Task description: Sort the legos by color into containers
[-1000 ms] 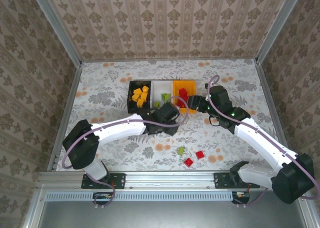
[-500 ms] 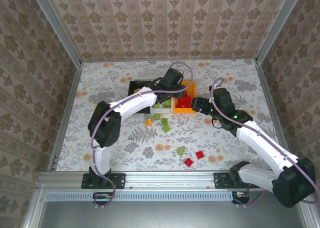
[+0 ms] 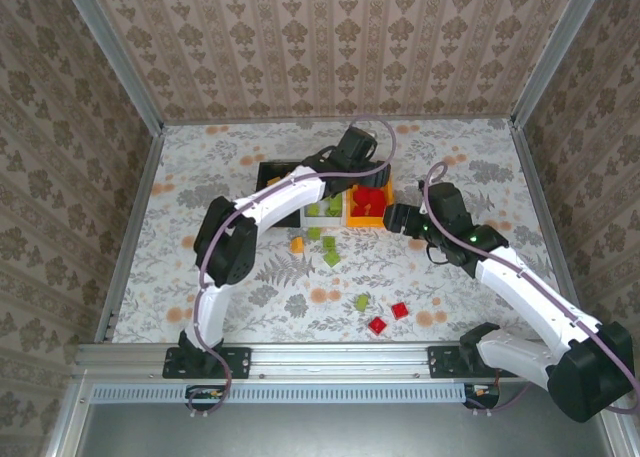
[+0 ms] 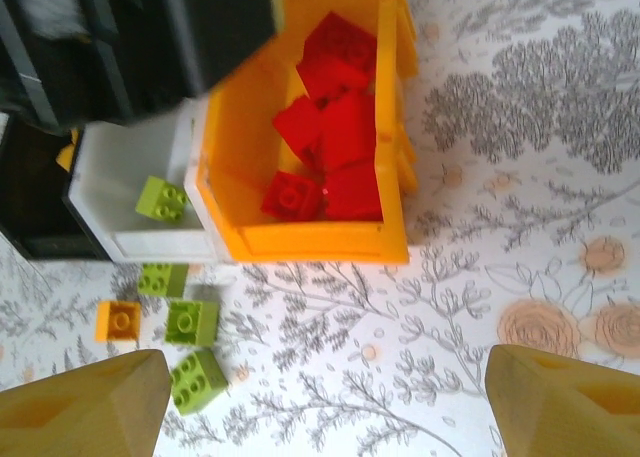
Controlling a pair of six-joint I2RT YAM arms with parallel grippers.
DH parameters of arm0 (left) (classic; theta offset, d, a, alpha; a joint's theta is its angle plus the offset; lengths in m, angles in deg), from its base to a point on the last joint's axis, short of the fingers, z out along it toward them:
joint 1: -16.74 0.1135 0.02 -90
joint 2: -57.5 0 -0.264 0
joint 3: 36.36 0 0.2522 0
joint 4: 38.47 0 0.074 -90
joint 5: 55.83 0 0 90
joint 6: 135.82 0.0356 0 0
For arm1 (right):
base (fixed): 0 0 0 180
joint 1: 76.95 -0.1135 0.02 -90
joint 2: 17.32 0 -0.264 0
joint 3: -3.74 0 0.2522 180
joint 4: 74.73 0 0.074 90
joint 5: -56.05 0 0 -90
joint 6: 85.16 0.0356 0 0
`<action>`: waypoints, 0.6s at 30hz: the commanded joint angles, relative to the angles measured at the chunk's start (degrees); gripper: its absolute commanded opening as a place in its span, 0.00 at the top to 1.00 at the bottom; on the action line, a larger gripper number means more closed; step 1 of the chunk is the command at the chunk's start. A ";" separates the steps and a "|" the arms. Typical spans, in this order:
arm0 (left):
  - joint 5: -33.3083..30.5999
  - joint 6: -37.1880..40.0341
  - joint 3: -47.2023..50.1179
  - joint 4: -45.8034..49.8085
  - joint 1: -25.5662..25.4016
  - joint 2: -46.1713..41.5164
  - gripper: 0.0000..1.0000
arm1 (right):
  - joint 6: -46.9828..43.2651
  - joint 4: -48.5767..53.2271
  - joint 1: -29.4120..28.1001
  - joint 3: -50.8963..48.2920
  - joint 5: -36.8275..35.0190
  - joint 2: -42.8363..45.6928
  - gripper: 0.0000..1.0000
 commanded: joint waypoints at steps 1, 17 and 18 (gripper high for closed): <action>0.62 -0.69 4.93 -3.09 -1.10 -8.84 0.08 | 0.17 6.29 -0.33 -2.10 2.74 0.87 0.17; -2.86 -5.62 40.39 -6.71 -6.11 -36.71 0.00 | 5.51 18.69 -14.81 -9.48 6.49 -7.26 0.23; -2.97 -6.07 41.92 -6.95 -6.16 -37.81 0.00 | 5.91 19.13 -15.65 -9.29 6.64 -7.97 0.24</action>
